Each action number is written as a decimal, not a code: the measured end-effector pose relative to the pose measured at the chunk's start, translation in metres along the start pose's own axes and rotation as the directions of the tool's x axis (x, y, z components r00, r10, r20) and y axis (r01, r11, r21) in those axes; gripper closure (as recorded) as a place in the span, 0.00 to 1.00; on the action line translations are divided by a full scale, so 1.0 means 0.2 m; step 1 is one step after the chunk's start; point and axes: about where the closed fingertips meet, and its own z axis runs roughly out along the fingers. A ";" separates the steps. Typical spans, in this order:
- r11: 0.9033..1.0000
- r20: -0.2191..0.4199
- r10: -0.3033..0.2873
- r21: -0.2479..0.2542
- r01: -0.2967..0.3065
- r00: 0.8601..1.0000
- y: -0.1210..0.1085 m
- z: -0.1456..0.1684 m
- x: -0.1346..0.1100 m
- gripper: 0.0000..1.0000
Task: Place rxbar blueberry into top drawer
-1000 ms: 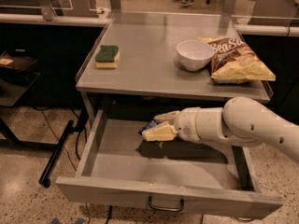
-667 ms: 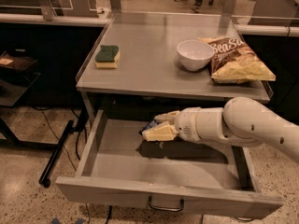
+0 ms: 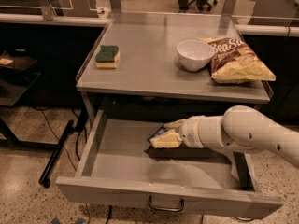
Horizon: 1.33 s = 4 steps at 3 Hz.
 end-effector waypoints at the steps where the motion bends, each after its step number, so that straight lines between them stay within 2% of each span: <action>1: 1.000 -0.001 0.000 0.000 0.000 1.000 0.00 0.00 0.00 1.00; 4: 0.994 -0.001 0.098 -0.051 -0.097 0.995 -0.04 0.26 0.23 1.00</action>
Offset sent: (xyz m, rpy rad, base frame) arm 0.0028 -0.0001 -0.0434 0.0366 0.0815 -0.0372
